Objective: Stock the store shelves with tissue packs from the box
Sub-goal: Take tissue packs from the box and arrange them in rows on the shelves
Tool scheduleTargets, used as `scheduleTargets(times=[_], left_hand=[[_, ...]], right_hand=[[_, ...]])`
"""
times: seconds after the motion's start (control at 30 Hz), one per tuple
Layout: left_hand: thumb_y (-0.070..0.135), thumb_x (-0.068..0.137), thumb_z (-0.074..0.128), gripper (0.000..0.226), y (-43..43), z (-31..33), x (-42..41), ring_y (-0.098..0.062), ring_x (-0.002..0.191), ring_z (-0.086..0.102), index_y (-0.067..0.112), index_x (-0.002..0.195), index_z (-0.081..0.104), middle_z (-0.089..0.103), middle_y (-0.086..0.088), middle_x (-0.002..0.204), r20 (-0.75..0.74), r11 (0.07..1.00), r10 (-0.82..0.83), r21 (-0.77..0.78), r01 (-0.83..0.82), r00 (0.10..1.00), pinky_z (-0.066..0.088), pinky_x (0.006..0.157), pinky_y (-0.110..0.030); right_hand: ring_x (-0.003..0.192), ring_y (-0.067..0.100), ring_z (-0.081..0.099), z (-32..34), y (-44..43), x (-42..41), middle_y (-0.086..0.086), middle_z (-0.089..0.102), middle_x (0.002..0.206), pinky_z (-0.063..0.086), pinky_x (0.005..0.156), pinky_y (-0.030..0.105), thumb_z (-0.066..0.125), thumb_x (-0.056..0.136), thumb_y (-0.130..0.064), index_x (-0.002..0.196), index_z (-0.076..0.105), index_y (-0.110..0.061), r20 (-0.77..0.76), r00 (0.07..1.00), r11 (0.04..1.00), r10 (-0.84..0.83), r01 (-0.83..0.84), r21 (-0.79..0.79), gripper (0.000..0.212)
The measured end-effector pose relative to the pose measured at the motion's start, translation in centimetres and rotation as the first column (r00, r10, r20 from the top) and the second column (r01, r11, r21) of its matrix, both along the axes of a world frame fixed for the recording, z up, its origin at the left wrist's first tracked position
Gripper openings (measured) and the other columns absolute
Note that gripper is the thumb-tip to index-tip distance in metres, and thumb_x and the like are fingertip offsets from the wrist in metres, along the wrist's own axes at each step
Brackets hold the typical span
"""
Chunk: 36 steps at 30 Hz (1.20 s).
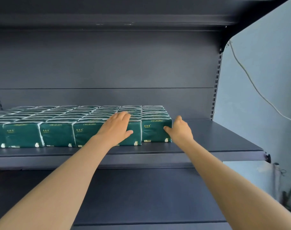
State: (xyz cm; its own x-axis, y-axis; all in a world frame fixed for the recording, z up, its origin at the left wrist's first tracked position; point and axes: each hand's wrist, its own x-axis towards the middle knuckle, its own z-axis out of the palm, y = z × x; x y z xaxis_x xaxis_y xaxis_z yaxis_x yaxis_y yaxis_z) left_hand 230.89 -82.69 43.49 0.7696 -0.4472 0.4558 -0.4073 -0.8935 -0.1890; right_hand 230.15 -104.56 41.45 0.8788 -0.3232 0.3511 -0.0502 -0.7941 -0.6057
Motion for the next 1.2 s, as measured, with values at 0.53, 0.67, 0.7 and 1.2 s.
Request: scheduleTargets(times=[0.53, 0.67, 0.7, 1.2], left_hand=[[0.033, 0.097, 0.048, 0.042, 16.0, 7.7, -11.2, -0.029, 0.114, 0.047, 0.003, 0.125, 0.047, 0.049, -0.013, 0.121, 0.148, 0.983, 0.179, 0.013, -0.183, 0.973, 0.044, 0.091, -0.041], [0.034, 0.097, 0.048, 0.042, 18.3, 9.0, -14.1, -0.03, 0.113, 0.047, 0.002, 0.125, 0.048, 0.05, -0.014, 0.12, 0.198, 0.976, 0.21, 0.009, -0.216, 0.957, 0.043, 0.087, -0.04], [0.033, 0.097, 0.048, 0.042, 18.8, 9.2, -15.0, -0.03, 0.111, 0.048, 0.002, 0.124, 0.048, 0.05, -0.014, 0.119, 0.216, 0.975, 0.217, 0.007, -0.224, 0.952, 0.043, 0.086, -0.04], [0.037, 0.097, 0.046, 0.043, 23.8, 7.4, -28.3, -0.026, 0.109, 0.049, 0.004, 0.125, 0.048, 0.051, -0.011, 0.119, 0.178, 0.912, 0.394, 0.044, -0.407, 0.902, 0.046, 0.088, -0.037]], right_hand=[[0.115, 0.032, 0.049, 10.0, 9.8, -10.7, 0.014, 0.057, 0.121, 0.041, 0.087, 0.037, 0.048, 0.094, -0.027, 0.122, 0.048, -0.006, -0.067, 0.998, 0.626, -0.003, -0.05, -0.778, 0.034], [0.118, 0.031, 0.046, 11.6, 13.6, -12.8, 0.014, 0.053, 0.124, 0.039, 0.093, 0.04, 0.049, 0.094, -0.027, 0.125, 0.046, -0.005, 0.027, 0.999, 0.616, 0.043, -0.005, -0.788, 0.038], [0.119, 0.031, 0.045, 11.9, 14.4, -13.4, 0.013, 0.052, 0.125, 0.039, 0.094, 0.04, 0.049, 0.094, -0.027, 0.126, 0.046, -0.005, 0.04, 0.998, 0.621, 0.055, -0.003, -0.784, 0.038], [0.116, 0.032, 0.045, 10.8, 22.0, -23.7, 0.015, 0.051, 0.122, 0.039, 0.092, 0.041, 0.049, 0.095, -0.028, 0.122, 0.045, -0.002, 0.119, 0.944, 0.706, 0.307, -0.142, -0.694, 0.037]])
